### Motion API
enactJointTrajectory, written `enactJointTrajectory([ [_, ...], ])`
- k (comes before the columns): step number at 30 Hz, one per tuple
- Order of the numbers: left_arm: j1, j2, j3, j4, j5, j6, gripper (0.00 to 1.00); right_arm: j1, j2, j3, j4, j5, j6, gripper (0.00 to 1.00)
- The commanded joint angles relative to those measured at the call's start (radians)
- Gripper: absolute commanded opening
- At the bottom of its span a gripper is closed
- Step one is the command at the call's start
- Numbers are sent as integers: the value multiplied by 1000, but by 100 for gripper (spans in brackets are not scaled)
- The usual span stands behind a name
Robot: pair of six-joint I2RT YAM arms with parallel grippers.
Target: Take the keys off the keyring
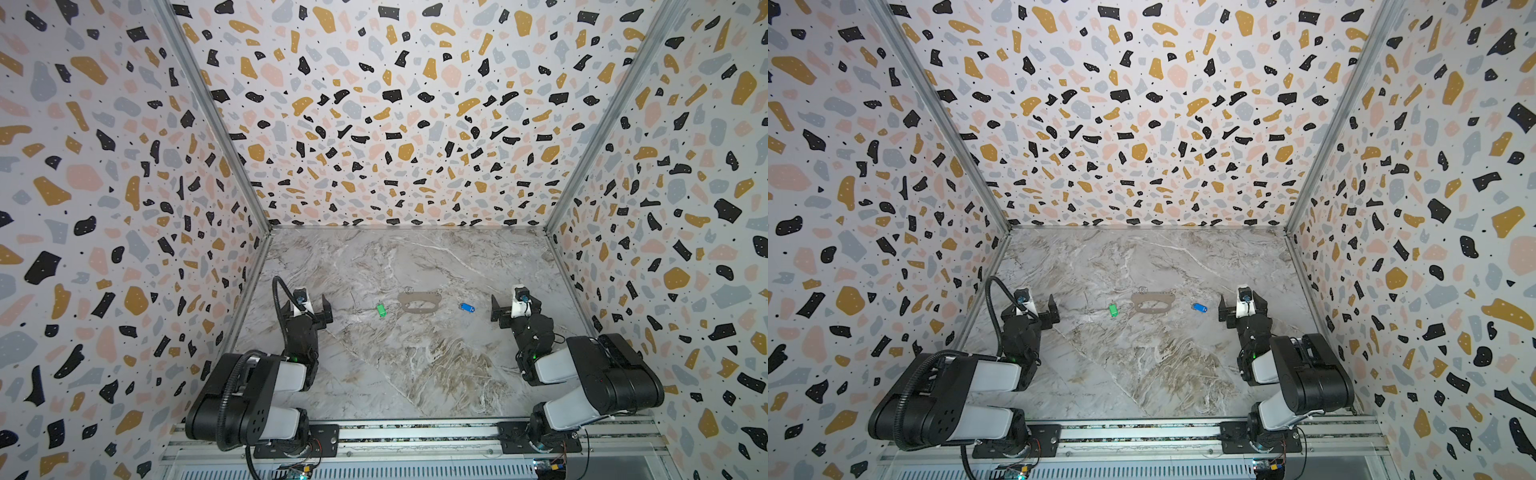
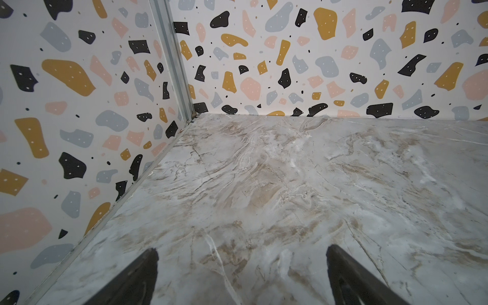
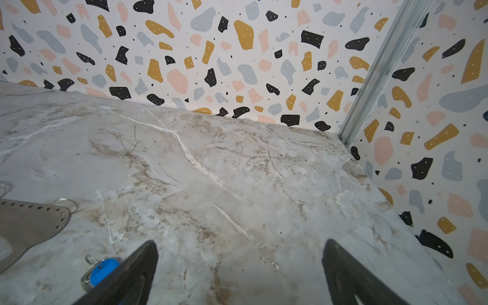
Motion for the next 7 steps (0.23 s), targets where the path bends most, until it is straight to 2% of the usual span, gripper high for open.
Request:
enactJointTrajectory([
  [1,6,-8,21,28,-14,-6,99,-8,1,33,-14,-25,11,99],
  [7,6,-8,21,28,-14,-6,99,-36,-11,25,-35,-74,28,99],
])
